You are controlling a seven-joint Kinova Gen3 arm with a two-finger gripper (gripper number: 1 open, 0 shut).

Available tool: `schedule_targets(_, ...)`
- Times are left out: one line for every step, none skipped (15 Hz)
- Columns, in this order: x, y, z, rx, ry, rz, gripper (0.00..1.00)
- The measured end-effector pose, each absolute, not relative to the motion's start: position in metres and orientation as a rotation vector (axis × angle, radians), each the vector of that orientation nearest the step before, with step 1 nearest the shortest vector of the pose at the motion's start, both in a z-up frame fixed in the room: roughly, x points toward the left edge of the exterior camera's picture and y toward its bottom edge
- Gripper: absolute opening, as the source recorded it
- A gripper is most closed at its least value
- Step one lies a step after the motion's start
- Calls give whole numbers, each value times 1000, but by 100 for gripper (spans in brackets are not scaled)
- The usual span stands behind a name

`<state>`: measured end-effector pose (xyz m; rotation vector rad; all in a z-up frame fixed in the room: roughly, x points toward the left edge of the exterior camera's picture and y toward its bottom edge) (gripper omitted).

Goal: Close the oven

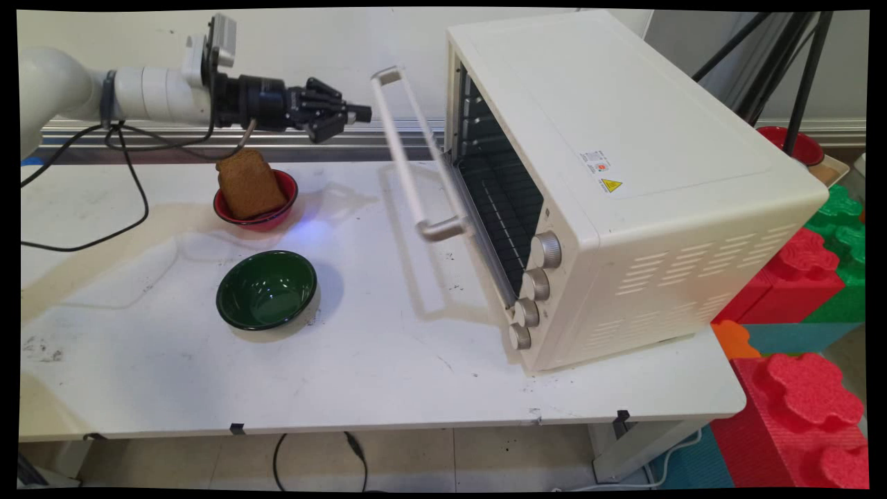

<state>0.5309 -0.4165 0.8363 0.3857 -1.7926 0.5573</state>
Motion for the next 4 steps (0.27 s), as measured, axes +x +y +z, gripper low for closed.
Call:
schedule_targets(528,-419,840,389,-1783,556,0)
schedule_targets(527,-420,843,392,-1779,556,0)
schedule_targets(527,-420,845,396,-1776,557,0)
schedule_targets(528,-420,846,399,-1776,557,0)
